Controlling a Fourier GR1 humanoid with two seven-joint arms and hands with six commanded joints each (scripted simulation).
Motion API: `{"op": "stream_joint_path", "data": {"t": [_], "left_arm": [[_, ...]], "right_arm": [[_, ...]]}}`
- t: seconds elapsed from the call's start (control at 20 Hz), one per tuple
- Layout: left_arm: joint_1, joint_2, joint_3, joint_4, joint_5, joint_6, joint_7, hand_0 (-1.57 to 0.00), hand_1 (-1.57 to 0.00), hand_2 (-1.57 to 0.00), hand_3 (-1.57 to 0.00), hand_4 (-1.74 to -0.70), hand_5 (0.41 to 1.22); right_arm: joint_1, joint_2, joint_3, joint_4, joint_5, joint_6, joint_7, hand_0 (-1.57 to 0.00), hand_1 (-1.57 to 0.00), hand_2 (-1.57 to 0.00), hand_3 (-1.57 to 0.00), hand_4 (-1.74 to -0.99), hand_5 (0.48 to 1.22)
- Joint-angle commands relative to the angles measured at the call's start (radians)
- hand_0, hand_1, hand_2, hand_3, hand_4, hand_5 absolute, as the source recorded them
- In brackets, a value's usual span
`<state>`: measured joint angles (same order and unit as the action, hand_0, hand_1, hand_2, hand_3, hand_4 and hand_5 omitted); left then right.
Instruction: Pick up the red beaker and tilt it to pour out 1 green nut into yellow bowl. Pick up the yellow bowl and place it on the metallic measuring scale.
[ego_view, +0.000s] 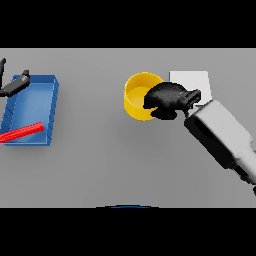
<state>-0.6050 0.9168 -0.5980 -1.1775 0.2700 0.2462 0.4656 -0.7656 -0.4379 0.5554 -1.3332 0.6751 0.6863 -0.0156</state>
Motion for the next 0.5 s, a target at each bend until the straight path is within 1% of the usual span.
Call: {"op": "stream_joint_path", "data": {"t": [0.0, 0.05, 0.1, 0.15, 0.2, 0.25, 0.3, 0.35, 0.45], "left_arm": [[0.003, -0.001, 0.002, 0.001, 0.001, 0.001, -0.008, 0.0, 0.0, 0.0, 0.0, -0.81, 0.723], [0.004, 0.004, 0.001, 0.0, -0.003, 0.0, -0.011, 0.0, 0.0, 0.0, 0.0, -0.8, 0.723], [-0.007, 0.007, 0.001, 0.009, -0.009, -0.004, -0.009, 0.0, 0.0, 0.0, 0.0, -0.8, 0.723], [-0.006, 0.01, 0.0, 0.003, -0.013, 0.001, -0.006, 0.0, 0.0, 0.0, 0.0, -0.8, 0.723], [-0.008, 0.004, -0.002, 0.006, -0.013, -0.001, -0.005, 0.0, 0.0, 0.0, 0.0, -0.8, 0.73], [-0.002, 0.009, 0.003, -0.006, -0.005, -0.001, -0.01, 0.0, 0.0, 0.0, 0.0, -0.81, 0.735], [-0.001, 0.013, 0.002, -0.011, -0.008, 0.003, -0.001, 0.0, 0.0, 0.0, 0.0, -0.81, 0.741], [0.009, 0.023, 0.003, -0.027, -0.008, 0.011, 0.002, 0.0, 0.0, 0.0, 0.0, -0.81, 0.742], [0.012, 0.023, -0.006, -0.038, -0.014, 0.016, 0.021, 0.0, 0.0, 0.0, 0.0, -0.8, 0.734]], "right_arm": [[0.016, -0.015, -0.006, -0.024, -0.008, 0.009, 0.002, -1.57, -1.57, -1.56, -1.25, -1.72, 1.219], [0.024, -0.038, -0.013, -0.048, -0.017, 0.021, -0.01, -1.57, -1.57, -1.56, -1.25, -1.72, 1.219], [0.03, -0.052, -0.014, -0.062, -0.012, 0.015, -0.012, -1.57, -1.57, -1.56, -1.24, -1.719, 1.22], [0.022, -0.067, -0.018, -0.065, -0.008, 0.006, -0.028, -1.57, -1.57, -1.56, -1.24, -1.719, 1.22], [0.014, -0.087, -0.029, -0.06, 0.0, -0.011, -0.04, -1.57, -1.57, -1.57, -1.26, -1.719, 1.22], [0.004, -0.103, -0.041, -0.055, 0.003, -0.018, -0.037, -1.57, -1.57, -1.57, -1.32, -1.72, 1.22], [-0.008, -0.108, -0.049, -0.032, 0.01, -0.035, -0.033, -1.57, -1.57, -1.57, -1.33, -1.72, 1.221], [-0.01, -0.111, -0.057, -0.021, 0.012, -0.045, -0.021, -1.57, -1.57, -1.57, -1.3, -1.72, 1.221], [-0.026, -0.129, -0.073, 0.043, 0.025, -0.085, -0.045, -1.57, -1.57, -1.57, -1.26, -1.719, 1.221]]}}
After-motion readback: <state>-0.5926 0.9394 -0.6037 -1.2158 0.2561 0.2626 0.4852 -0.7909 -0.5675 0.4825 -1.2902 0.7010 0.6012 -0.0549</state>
